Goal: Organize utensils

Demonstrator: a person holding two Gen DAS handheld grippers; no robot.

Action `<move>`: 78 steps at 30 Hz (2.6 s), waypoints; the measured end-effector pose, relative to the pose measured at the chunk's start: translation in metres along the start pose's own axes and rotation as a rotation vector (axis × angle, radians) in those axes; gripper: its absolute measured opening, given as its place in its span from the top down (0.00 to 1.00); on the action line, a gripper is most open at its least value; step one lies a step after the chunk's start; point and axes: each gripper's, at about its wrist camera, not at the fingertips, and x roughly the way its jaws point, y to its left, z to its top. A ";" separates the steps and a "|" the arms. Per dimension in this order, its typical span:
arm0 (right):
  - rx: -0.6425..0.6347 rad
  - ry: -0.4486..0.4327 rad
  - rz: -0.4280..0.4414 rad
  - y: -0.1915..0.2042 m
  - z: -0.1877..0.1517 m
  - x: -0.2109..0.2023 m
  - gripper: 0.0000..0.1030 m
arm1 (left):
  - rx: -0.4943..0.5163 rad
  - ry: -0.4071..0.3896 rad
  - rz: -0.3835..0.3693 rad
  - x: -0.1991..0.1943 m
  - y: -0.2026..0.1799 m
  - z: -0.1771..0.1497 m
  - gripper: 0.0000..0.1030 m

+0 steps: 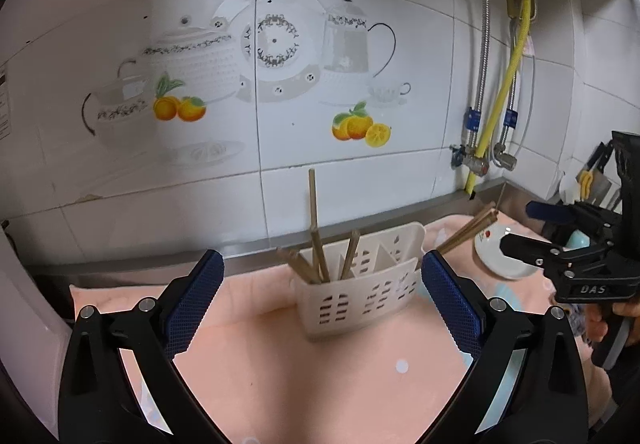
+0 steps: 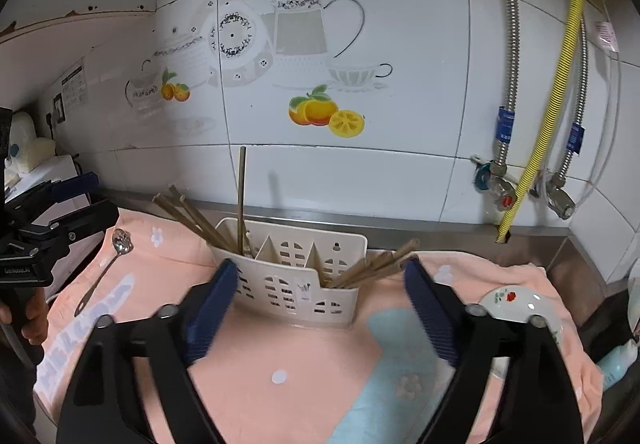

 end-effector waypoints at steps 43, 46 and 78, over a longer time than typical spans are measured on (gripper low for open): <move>0.027 -0.029 -0.061 0.038 -0.099 -0.060 0.07 | -0.016 0.017 0.127 -0.079 0.006 -0.104 0.05; 0.030 -0.026 -0.066 0.039 -0.102 -0.061 0.07 | -0.020 0.021 0.124 -0.081 0.006 -0.108 0.05; 0.015 -0.026 -0.075 0.048 -0.123 -0.079 0.07 | -0.012 0.044 0.097 -0.090 -0.004 -0.133 0.05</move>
